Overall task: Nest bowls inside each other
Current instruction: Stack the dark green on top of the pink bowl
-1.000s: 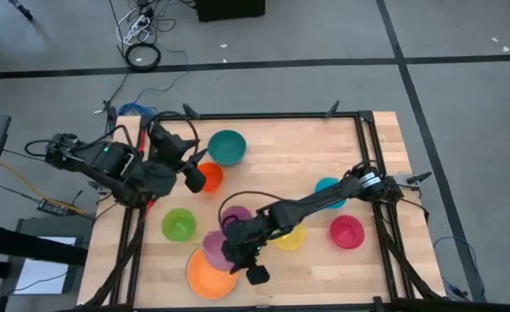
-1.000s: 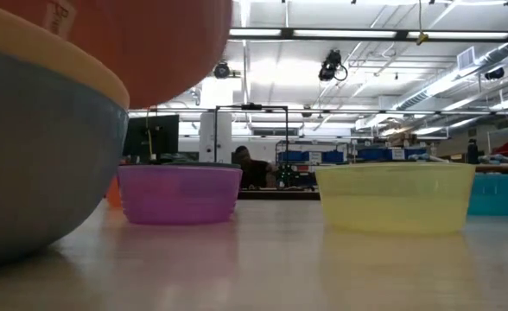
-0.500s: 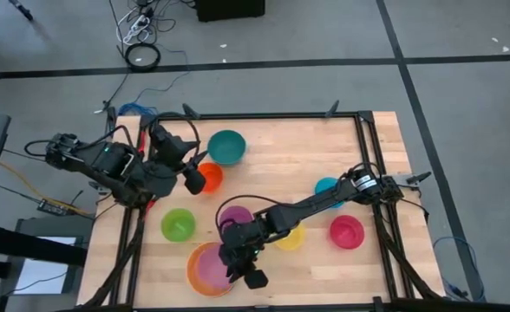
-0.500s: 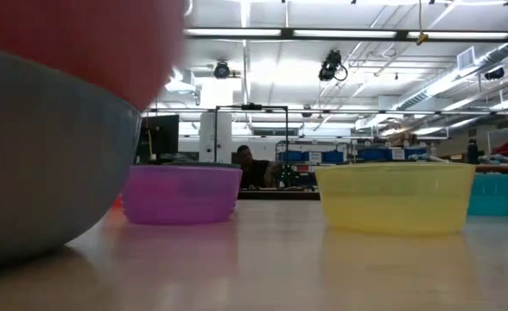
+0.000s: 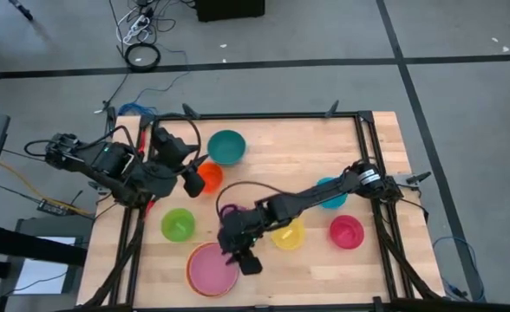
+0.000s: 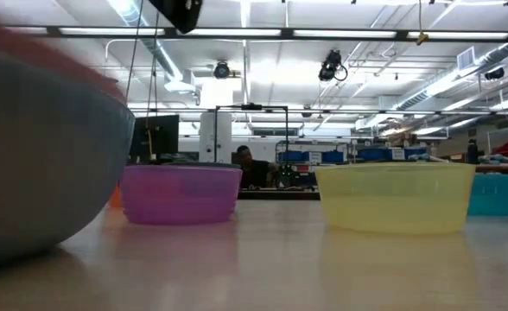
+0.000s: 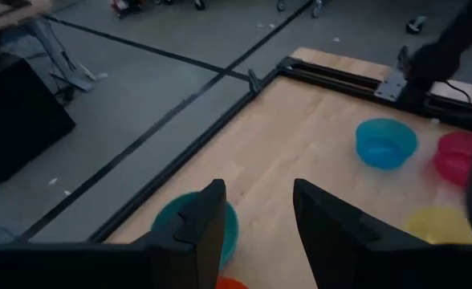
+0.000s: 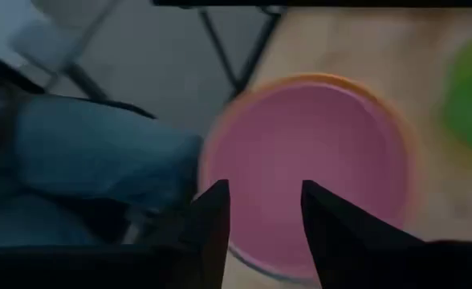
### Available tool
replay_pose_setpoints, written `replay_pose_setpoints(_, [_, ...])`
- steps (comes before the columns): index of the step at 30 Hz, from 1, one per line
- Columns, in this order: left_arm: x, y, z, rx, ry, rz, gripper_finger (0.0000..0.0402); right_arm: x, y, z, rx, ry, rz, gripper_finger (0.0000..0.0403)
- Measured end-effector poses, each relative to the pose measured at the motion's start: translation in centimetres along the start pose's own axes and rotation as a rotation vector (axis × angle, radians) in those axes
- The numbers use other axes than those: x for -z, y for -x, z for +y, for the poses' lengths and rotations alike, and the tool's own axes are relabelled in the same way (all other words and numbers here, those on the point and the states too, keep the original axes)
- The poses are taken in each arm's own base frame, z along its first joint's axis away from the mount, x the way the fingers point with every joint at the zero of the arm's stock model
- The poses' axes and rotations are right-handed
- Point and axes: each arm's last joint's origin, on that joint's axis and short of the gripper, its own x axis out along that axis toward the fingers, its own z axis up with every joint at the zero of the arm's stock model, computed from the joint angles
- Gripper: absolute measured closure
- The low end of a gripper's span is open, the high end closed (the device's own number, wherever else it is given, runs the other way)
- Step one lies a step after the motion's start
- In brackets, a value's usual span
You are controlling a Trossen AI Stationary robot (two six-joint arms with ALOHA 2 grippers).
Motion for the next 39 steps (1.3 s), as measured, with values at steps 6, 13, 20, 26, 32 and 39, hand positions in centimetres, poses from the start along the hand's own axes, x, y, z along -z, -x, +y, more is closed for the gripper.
replay_pose_setpoints(6, [0.2, 0.0, 0.0, 0.021, 0.004, 0.034, 0.0245, -0.6, 3.3, -1.2, 0.194, 0.032, 0.028, 0.026])
replay_pose_setpoints(13, [1.4, -0.4, -0.3, 0.049, 0.018, 0.104, 0.0245, -0.8, 7.0, -5.0, 0.599, 0.055, 0.084, 0.0254])
replay_pose_setpoints(20, [2.6, -0.3, -1.7, 0.104, 0.042, 0.1, 0.0245, 0.0, 9.4, -12.5, 0.68, -0.022, 0.123, 0.0232])
replay_pose_setpoints(26, [2.2, 0.8, -3.1, 0.214, 0.054, 0.03, 0.0245, 1.1, 12.7, -18.8, 0.658, -0.088, 0.083, 0.022])
replay_pose_setpoints(32, [2.1, 1.3, -3.5, 0.228, 0.038, -0.005, 0.0245, 1.8, 15.5, -22.4, 0.569, -0.131, 0.018, 0.0226])
replay_pose_setpoints(39, [2.0, 1.2, -3.3, 0.178, 0.034, -0.038, 0.0245, 3.4, 15.1, -23.1, 0.483, -0.169, 0.053, 0.0224])
